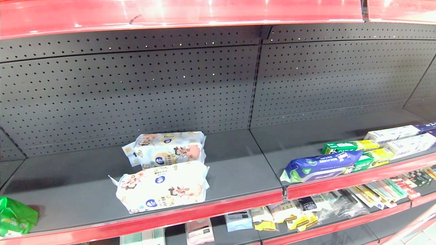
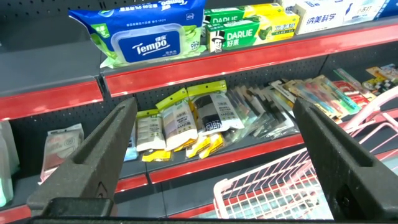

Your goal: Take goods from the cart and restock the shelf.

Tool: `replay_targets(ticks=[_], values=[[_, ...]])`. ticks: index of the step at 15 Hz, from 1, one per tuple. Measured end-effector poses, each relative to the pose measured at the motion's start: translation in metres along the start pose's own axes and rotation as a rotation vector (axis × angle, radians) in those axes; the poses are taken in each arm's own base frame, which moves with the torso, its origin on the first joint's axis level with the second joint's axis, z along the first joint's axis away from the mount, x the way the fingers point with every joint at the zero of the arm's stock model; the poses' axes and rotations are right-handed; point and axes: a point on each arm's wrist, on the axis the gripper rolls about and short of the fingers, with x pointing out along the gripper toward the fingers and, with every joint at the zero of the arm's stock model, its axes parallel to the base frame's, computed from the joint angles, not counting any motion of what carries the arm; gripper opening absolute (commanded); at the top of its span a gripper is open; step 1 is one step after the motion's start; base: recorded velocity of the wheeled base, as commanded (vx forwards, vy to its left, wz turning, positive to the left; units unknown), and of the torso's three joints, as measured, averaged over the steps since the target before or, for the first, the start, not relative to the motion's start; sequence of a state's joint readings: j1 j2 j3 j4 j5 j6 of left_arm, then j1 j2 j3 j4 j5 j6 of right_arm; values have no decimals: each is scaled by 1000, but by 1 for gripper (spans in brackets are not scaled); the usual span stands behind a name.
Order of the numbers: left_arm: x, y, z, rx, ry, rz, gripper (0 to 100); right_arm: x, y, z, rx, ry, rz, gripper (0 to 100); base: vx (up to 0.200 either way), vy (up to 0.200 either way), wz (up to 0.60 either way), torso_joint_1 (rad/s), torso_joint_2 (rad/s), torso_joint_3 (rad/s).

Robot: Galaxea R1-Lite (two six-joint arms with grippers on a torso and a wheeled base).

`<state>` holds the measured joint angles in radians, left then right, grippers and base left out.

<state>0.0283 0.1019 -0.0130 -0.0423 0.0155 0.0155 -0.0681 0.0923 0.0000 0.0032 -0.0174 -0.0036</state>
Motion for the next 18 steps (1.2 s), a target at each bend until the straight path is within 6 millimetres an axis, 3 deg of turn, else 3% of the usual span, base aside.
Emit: replay_targets(ticks=[4,13,18], values=[[-2,1,-3,-15,-36,33,100,0,0,0,-1,0,3,100,0,0,0,0,0,0],[-3,0,-3,-12,-43,26,100,0,0,0,-2,-1,3,100,0,0,600,4,2,3],[-3,0,-3,-11,-42,26,100,0,0,0,-1,-1,2,100,0,0,0,0,0,0]])
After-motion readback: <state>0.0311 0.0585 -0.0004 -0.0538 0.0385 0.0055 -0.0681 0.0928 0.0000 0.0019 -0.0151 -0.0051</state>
